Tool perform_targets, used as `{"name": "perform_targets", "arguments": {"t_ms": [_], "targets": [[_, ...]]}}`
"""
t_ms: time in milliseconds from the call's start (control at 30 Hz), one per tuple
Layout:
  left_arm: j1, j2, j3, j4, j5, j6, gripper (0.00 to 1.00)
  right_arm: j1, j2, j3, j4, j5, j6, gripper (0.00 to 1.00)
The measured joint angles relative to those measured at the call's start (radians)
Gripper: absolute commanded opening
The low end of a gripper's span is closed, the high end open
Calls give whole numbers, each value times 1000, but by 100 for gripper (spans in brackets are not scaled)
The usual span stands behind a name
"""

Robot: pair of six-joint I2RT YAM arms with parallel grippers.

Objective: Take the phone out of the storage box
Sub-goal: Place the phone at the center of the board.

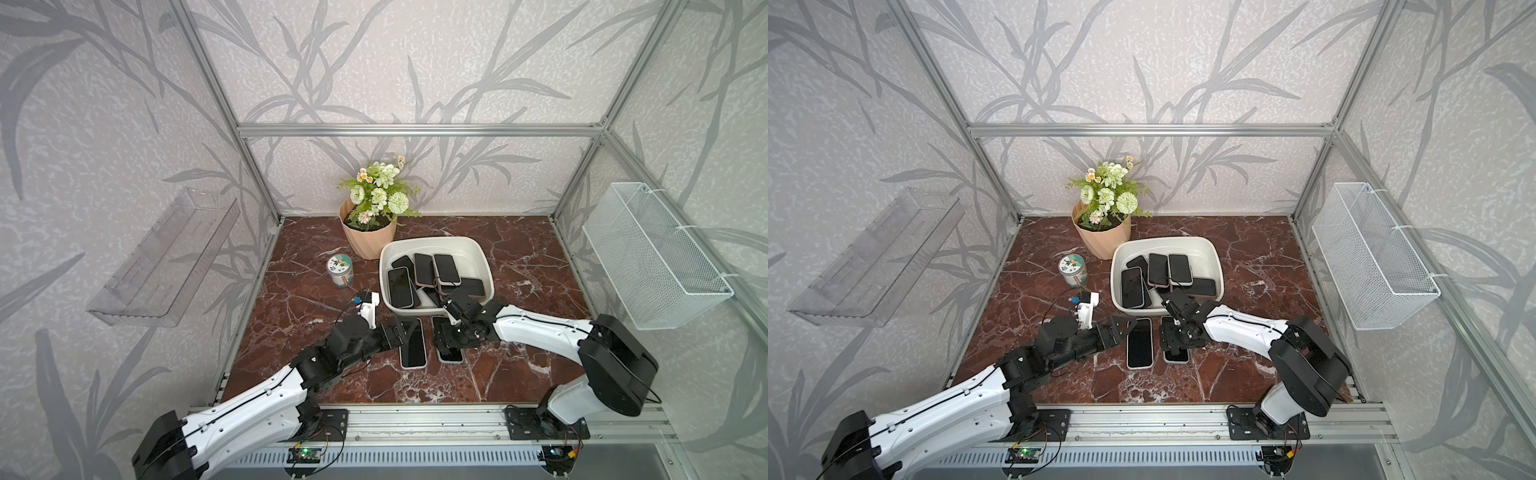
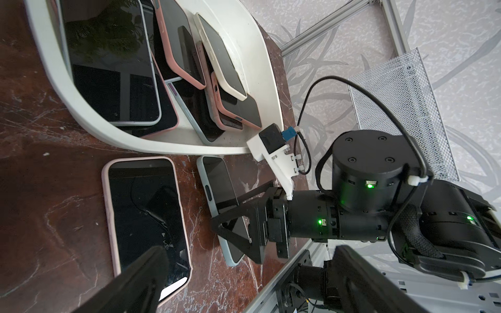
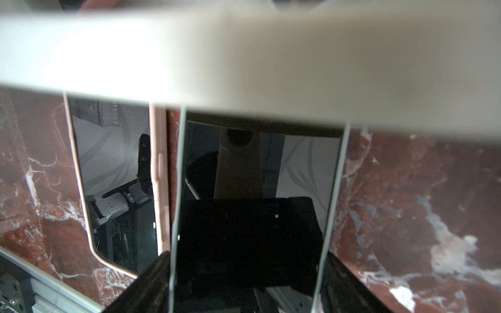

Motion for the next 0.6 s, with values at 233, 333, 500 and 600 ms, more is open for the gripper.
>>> {"name": "perform_targets", "arguments": {"t_ms": [233, 333, 500, 600], "targets": [[0, 10, 0, -6, 0, 1, 100, 4, 23, 5, 25, 0, -1, 88], [0, 14, 0, -8, 0, 3, 100, 3, 29, 7, 38, -6, -1, 93], [0, 13, 0, -15, 0, 7, 100, 3, 38, 14, 43, -16, -5, 99], [0, 13, 0, -19, 0, 7, 100, 3, 38, 14, 47, -22, -5, 99]]}}
